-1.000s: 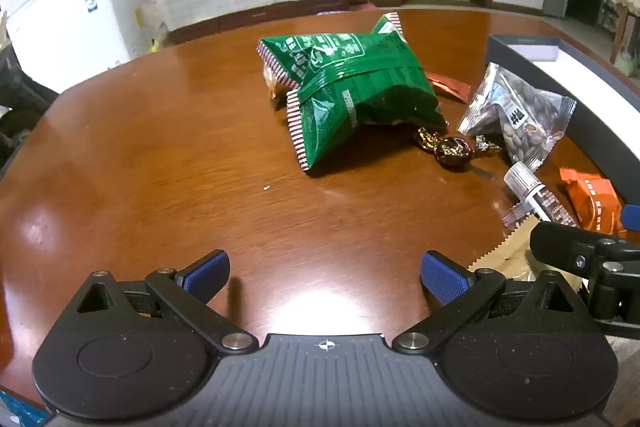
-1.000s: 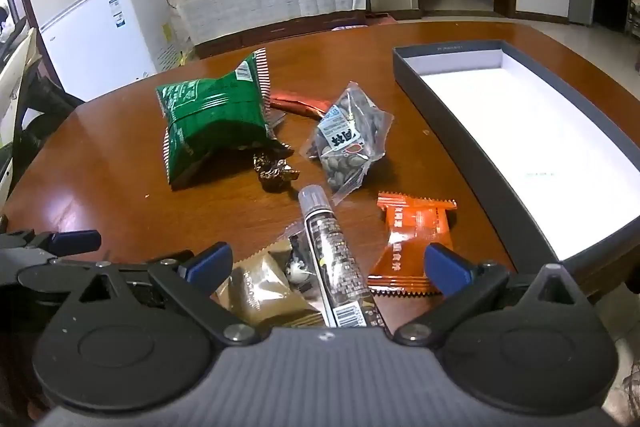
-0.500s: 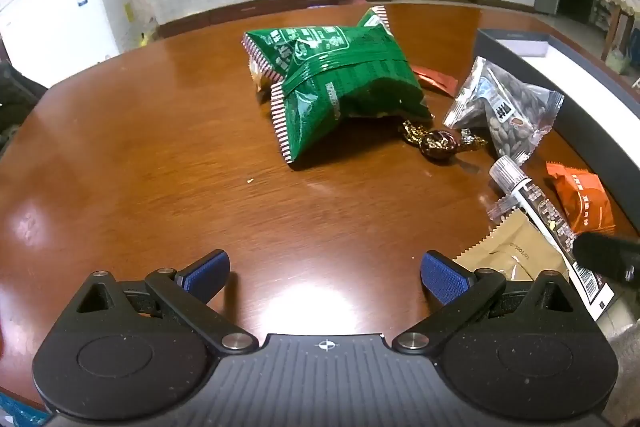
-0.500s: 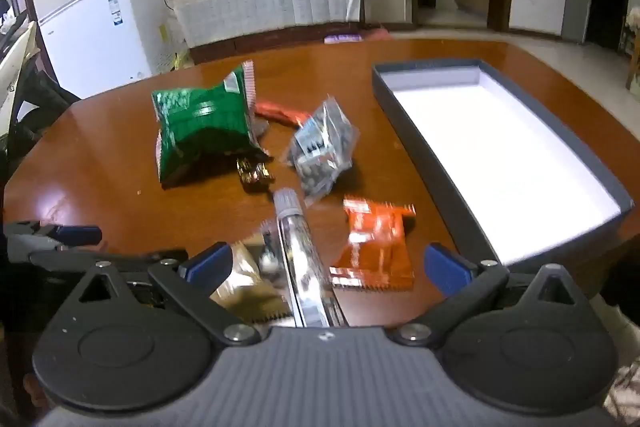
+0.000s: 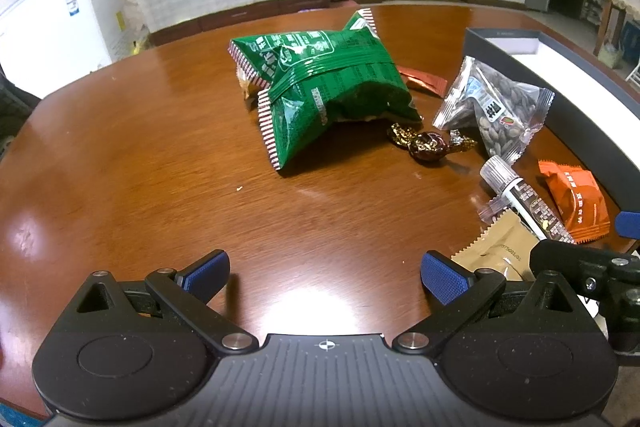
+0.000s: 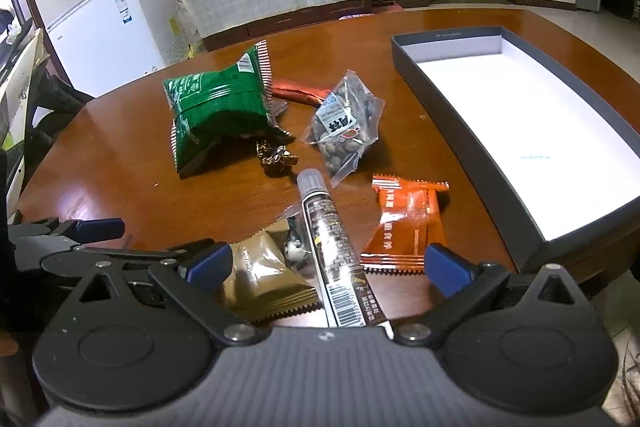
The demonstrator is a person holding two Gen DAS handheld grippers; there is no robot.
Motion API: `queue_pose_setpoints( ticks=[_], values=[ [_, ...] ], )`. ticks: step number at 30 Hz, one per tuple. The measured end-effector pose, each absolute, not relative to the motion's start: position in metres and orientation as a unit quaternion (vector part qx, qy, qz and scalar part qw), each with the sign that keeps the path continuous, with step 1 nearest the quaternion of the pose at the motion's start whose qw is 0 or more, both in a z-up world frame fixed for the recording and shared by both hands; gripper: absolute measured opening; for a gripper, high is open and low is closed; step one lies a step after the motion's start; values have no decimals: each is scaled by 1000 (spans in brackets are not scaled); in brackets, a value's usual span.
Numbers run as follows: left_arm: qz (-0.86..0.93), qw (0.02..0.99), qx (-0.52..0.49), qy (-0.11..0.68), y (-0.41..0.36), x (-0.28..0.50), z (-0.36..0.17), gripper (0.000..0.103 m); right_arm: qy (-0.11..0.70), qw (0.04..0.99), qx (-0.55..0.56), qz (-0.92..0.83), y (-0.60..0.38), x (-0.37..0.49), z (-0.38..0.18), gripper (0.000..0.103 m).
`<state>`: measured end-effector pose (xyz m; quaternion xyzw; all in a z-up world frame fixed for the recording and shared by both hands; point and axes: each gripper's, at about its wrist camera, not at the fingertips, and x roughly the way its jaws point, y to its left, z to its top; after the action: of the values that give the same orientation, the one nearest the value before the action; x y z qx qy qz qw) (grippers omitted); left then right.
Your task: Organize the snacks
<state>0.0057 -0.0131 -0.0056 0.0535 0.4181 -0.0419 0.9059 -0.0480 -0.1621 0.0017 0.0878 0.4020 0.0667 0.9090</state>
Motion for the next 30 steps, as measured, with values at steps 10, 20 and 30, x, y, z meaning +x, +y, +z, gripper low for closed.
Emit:
queue_pose_setpoints(
  ticks=[10,20,30],
  values=[
    [-42,907,50,416,-11,5,-5,103,401,910,80,69,-159,-51,1,103],
    [-41,906,52,417,-11,5,-5,103,399,911,74,71,-157,-51,1,103],
    [-42,906,51,418,-11,4,-6,103,400,910,75,71,-158,-50,1,103]
  ],
)
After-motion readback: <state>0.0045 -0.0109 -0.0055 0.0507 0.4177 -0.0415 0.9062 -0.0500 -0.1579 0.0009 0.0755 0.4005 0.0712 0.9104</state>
